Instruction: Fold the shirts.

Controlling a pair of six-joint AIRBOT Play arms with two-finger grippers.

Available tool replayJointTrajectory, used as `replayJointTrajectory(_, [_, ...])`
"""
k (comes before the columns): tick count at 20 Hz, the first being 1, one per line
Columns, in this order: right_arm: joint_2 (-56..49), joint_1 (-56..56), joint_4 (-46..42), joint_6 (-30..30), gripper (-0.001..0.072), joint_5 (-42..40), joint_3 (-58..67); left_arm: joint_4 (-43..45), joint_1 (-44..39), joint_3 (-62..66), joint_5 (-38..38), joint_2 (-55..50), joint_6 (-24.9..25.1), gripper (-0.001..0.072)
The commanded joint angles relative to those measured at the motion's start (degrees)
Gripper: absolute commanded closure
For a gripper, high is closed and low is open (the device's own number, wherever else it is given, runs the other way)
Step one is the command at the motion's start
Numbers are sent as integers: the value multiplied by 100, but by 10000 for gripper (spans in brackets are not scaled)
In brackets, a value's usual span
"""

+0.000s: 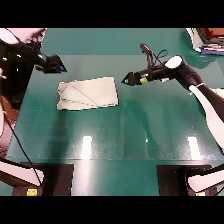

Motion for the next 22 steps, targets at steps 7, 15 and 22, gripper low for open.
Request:
replayJointTrajectory(7, [439, -109, -59, 138, 234, -17, -754, 122, -96, -345, 127, -807, 129, 288])
replayJointTrajectory(15, [439, -111, -61, 247, 235, -59, -754, 348, -94, -339, -750, -616, 251, 682])
replayJointTrajectory(22, [439, -111, -81, 302, 235, -149, -754, 1318, -96, -708, -2046, 439, 273, 681])
